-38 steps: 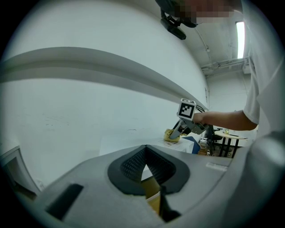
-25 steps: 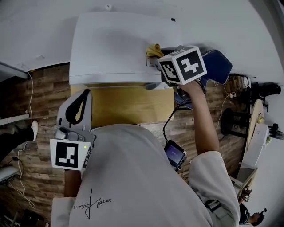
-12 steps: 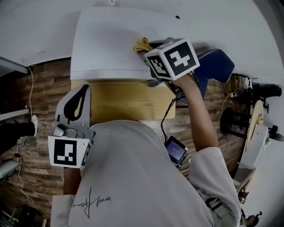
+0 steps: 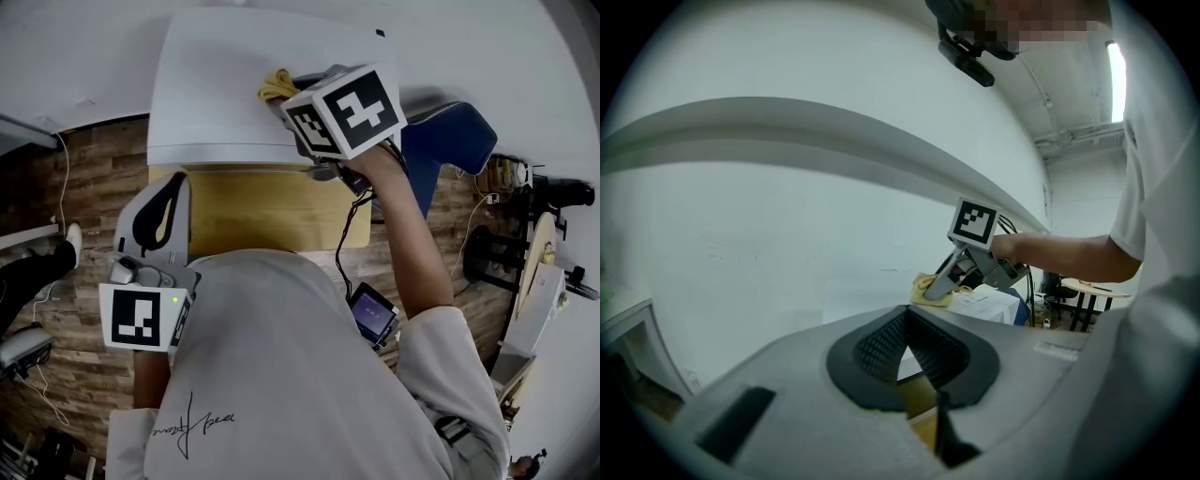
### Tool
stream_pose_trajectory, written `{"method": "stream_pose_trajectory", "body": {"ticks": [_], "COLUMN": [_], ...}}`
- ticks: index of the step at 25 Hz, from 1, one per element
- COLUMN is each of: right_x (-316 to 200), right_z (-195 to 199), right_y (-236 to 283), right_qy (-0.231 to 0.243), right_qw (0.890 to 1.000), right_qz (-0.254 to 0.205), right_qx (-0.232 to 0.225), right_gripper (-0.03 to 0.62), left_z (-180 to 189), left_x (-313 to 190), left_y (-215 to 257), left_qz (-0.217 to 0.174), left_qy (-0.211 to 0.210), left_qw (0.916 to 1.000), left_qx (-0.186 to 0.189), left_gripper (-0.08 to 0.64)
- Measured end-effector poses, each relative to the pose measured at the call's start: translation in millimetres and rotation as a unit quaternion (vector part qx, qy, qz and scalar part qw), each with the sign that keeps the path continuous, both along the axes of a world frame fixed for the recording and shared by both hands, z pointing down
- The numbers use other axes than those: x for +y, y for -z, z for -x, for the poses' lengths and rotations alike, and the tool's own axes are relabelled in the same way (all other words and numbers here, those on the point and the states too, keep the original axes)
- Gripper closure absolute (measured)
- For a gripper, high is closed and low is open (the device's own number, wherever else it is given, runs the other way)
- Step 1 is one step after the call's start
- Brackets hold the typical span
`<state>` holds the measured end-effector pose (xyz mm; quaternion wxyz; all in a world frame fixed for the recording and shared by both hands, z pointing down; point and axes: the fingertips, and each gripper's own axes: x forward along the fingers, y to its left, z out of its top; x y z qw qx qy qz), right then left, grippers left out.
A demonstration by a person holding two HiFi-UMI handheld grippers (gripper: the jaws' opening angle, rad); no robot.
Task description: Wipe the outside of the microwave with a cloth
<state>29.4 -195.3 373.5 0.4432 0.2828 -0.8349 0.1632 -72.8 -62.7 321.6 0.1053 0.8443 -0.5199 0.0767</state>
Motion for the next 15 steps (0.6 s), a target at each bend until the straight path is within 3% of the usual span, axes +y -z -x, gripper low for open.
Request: {"method": "stream_pose_trajectory", "body": {"ticks": [15], "right_x": [-5.6], "right_z": [65.3], "right_y": [-3.8], "right_qy": [0.046], "right_qw": [0.998], "right_qz": [0.011], "right_qx": [-0.031], "right_gripper": [0.472], "left_z": [16.1], "left_x": [-5.0], "left_y": [-7.9], "left_qz": [0.009], "left_qy": [0.021], "left_qw": [0.9997], "left_qx": [-0.009], "left_gripper": [0.568]}}
